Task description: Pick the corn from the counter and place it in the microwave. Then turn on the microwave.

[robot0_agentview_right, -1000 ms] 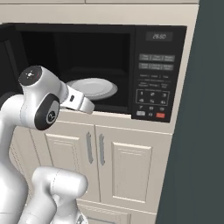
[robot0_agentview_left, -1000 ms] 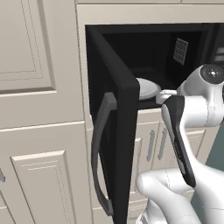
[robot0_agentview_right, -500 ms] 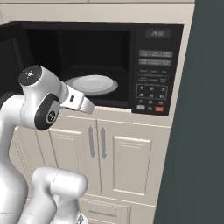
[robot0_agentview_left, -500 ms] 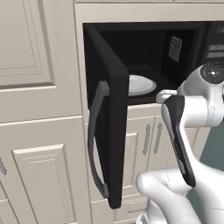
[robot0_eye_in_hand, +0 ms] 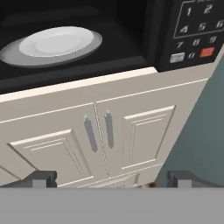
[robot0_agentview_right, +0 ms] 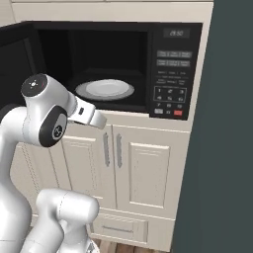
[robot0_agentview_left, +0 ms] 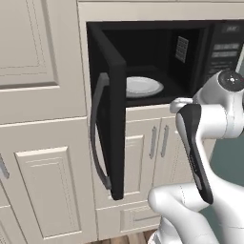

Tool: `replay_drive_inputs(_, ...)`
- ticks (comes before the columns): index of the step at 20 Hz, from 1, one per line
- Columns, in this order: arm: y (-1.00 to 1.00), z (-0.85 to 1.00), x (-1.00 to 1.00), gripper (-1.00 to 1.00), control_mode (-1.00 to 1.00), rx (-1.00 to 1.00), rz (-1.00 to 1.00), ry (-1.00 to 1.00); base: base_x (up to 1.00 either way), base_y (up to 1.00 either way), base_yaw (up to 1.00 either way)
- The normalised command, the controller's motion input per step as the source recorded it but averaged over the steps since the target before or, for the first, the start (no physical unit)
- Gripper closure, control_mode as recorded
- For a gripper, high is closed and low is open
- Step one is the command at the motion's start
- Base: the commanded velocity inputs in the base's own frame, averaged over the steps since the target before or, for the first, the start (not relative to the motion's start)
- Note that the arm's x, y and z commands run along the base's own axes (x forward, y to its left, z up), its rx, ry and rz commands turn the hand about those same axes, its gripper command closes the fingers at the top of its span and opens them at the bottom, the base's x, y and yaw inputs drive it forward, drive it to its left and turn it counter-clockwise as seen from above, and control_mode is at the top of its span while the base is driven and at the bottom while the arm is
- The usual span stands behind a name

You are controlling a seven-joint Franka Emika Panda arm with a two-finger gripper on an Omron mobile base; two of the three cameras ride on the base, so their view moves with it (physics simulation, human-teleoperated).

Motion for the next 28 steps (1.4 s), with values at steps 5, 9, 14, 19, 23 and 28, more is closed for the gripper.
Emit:
replay_drive_inputs(5,0.0,0.0,0.0,-1.0,1.0,0.0,0.0,0.0,-0.4,-0.13,-0.02)
replay_drive_inputs(9,0.0,0.0,0.0,-1.0,1.0,0.0,0.0,0.0,-0.46,-0.15,-0.02)
replay_drive_inputs(14,0.0,0.0,0.0,-1.0,1.0,0.0,0.0,0.0,-0.46,-0.13,0.0)
replay_drive_inputs(19,0.0,0.0,0.0,-1.0,1.0,0.0,0.0,0.0,-0.45,-0.04,0.0)
replay_drive_inputs(23,0.0,0.0,0.0,-1.0,1.0,0.0,0.0,0.0,-0.39,0.0,0.03)
replay_drive_inputs(28,0.0,0.0,0.0,-1.0,1.0,0.0,0.0,0.0,-0.39,0.0,0.06)
